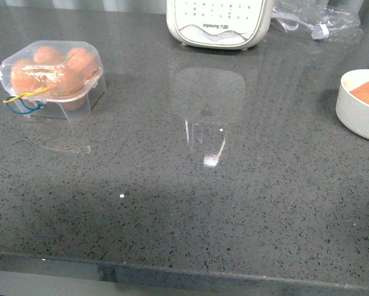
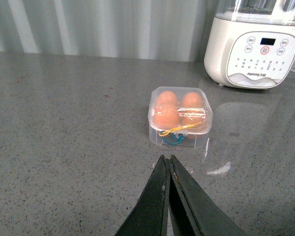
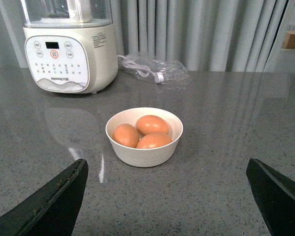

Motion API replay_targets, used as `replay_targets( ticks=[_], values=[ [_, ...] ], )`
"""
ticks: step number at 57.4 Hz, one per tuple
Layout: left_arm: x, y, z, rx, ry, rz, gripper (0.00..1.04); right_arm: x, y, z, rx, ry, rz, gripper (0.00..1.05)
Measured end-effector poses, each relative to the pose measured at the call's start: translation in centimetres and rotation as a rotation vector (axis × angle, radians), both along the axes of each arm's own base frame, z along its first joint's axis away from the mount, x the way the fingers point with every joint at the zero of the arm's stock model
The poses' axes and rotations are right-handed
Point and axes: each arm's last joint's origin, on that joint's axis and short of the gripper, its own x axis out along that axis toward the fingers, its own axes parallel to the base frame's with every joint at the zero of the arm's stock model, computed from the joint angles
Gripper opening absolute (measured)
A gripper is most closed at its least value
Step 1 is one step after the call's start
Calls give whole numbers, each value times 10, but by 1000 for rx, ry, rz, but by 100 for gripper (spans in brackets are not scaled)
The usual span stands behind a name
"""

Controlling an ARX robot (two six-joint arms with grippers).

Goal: Put egg into box

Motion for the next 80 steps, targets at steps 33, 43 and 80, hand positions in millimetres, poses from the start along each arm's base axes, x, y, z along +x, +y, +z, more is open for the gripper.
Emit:
replay_targets(
  ticks=[33, 43, 80],
  values=[
    [0, 0, 0, -1, 1, 0, 51, 0, 0, 0, 0, 0, 0, 97],
    [0, 0, 0, -1, 1, 0, 79, 0, 0, 0, 0, 0, 0, 97],
    [0, 0, 0, 0, 1, 0, 98, 0, 0, 0, 0, 0, 0, 97]
  ],
)
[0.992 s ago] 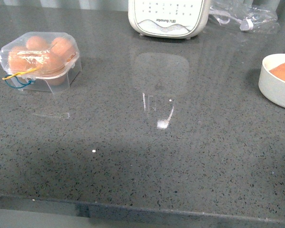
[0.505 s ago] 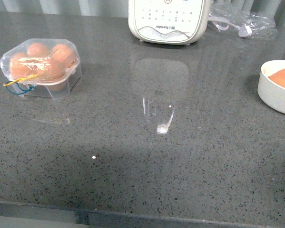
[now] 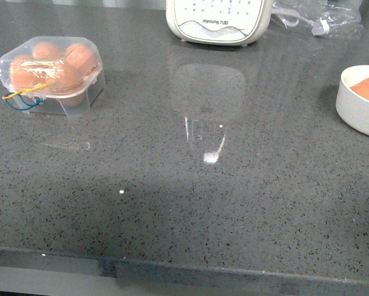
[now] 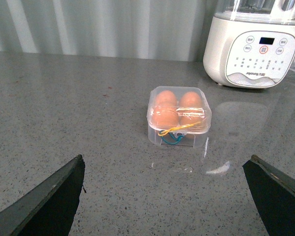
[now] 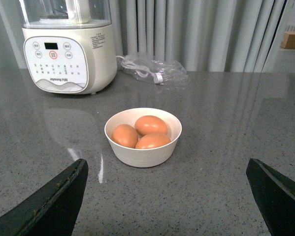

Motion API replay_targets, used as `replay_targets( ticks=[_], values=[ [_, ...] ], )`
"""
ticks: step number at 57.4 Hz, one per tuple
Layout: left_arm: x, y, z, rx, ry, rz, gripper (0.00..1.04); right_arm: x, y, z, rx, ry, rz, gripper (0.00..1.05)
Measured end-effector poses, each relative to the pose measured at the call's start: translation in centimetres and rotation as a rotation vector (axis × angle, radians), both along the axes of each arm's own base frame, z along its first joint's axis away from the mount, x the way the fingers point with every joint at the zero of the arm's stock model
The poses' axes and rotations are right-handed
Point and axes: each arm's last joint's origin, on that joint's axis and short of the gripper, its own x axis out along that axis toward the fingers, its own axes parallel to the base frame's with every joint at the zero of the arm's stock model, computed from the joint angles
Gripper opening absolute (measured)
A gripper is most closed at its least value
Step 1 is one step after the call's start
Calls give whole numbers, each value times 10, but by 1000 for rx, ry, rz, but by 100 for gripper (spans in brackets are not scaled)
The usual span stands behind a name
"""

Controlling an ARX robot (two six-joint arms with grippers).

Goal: Put egg into box

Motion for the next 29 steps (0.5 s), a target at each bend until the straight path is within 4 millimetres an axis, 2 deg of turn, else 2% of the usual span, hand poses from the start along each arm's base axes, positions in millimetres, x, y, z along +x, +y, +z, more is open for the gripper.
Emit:
replay_targets(
  ticks=[29],
  values=[
    [0, 0, 0, 0, 0, 0, 98, 0, 0, 0, 0, 0, 0, 97]
  ],
)
